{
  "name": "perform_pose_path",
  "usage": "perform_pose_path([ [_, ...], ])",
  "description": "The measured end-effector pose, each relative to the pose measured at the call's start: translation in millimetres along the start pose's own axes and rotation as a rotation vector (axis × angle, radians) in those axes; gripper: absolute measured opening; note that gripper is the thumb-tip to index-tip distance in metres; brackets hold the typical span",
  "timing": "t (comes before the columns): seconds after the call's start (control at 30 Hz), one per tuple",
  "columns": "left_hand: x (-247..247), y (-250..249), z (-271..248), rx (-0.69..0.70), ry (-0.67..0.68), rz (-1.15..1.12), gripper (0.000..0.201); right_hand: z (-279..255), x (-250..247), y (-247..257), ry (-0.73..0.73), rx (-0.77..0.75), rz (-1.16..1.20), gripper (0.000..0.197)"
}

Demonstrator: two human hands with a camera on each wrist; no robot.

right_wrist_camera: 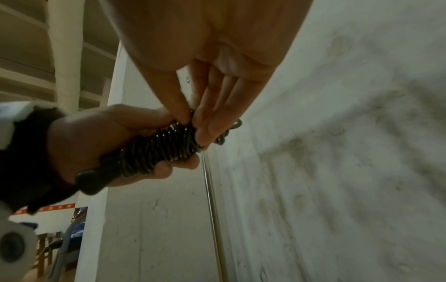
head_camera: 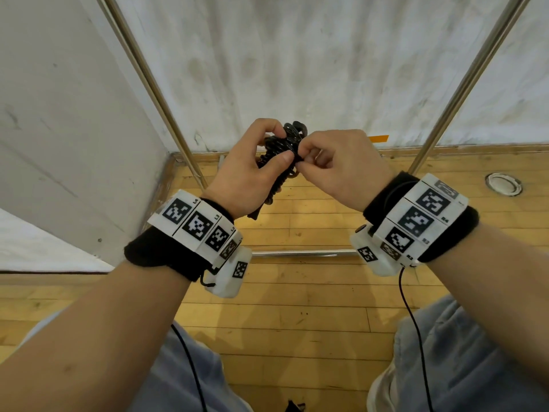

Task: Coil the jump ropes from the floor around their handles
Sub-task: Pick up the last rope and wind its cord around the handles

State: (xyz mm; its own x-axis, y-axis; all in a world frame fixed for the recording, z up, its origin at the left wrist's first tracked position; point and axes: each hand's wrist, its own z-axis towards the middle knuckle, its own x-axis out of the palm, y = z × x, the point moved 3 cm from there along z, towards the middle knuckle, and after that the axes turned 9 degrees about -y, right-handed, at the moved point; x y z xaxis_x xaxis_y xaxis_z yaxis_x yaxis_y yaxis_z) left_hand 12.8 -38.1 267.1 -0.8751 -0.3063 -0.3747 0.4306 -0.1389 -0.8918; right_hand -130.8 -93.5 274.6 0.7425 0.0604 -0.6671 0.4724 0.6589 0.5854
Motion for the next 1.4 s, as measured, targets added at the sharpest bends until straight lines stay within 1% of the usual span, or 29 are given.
perform_pose_path([
  [0.17, 10, -3, -1, 0.024, 0.023, 0.033, 0.027, -4, -1, -3, -0.097, 0.021, -0.031, 0.004],
  [0.3, 12, -5, 0, 0.025, 0.05, 0.014, 0.025, -6, -1, 1, -0.196, -0.048, -0.041, 0.003],
  [0.33, 12, -5, 1, 0.023, 0.041, 0.025, 0.023, -7, 0, 1, -0.192, -0.058, -0.023, 0.004],
  [0.4, 11, -3, 2, 0.022, 0.007, 0.053, 0.022, -9, 2, 0, -0.149, -0.055, 0.034, 0.011],
  [0.47, 12, -1, 2, 0.003, -0.024, 0.045, 0.021, -9, 3, -2, -0.116, -0.061, 0.032, 0.017],
  [0.53, 14, -1, 2, -0.028, -0.028, 0.006, 0.02, -7, 2, -2, -0.153, -0.08, -0.008, 0.015],
  [0.6, 14, -2, 2, -0.043, 0.012, -0.047, 0.019, -6, 0, -1, -0.185, -0.082, -0.026, 0.013],
  [0.7, 12, -5, 3, -0.044, 0.145, -0.078, 0.019, -6, -1, 0, -0.191, -0.072, -0.045, 0.013],
  [0.77, 10, -6, 5, -0.034, 0.164, -0.062, 0.024, -6, -1, 0, -0.194, -0.059, -0.053, 0.012],
  [0.83, 10, -7, 6, -0.027, 0.135, -0.022, 0.025, -5, 1, 1, -0.201, -0.056, -0.063, 0.01],
  [0.93, 13, -8, 5, -0.009, 0.078, 0.001, 0.024, -7, 0, 2, -0.225, -0.099, -0.087, 0.009],
  [1.0, 17, -12, 2, -0.022, 0.024, -0.066, 0.018, -7, -2, 4, -0.248, -0.139, -0.112, 0.008],
  [1.03, 18, -14, 1, -0.023, -0.014, -0.114, 0.015, -6, -2, 5, -0.264, -0.154, -0.123, 0.007],
  [1.1, 17, -18, 2, -0.013, -0.142, -0.131, 0.012, -4, -3, 8, -0.314, -0.196, -0.12, 0.005],
  [1.13, 16, -16, 5, -0.041, -0.197, -0.147, 0.01, -4, -4, 10, -0.341, -0.221, -0.109, 0.004],
  [1.17, 16, -13, 8, -0.125, -0.226, -0.2, 0.013, -4, -5, 12, -0.361, -0.24, -0.097, 0.004],
  [1.2, 18, -10, 11, -0.248, -0.209, -0.291, 0.02, -4, -6, 12, -0.372, -0.25, -0.087, 0.003],
  [1.23, 21, -7, 13, -0.363, -0.16, -0.381, 0.025, -5, -6, 12, -0.376, -0.251, -0.082, 0.003],
  [1.27, 24, -8, 13, -0.438, -0.105, -0.429, 0.028, -5, -6, 11, -0.376, -0.246, -0.078, 0.003],
  [1.3, 26, -9, 13, -0.455, -0.069, -0.423, 0.029, -5, -6, 10, -0.374, -0.232, -0.07, 0.004],
  [1.37, 27, -10, 12, -0.388, -0.068, -0.398, 0.022, -3, -6, 6, -0.364, -0.199, -0.048, 0.007],
  [1.4, 27, -11, 11, -0.351, -0.082, -0.382, 0.022, -1, -6, 4, -0.353, -0.177, -0.028, 0.008],
])
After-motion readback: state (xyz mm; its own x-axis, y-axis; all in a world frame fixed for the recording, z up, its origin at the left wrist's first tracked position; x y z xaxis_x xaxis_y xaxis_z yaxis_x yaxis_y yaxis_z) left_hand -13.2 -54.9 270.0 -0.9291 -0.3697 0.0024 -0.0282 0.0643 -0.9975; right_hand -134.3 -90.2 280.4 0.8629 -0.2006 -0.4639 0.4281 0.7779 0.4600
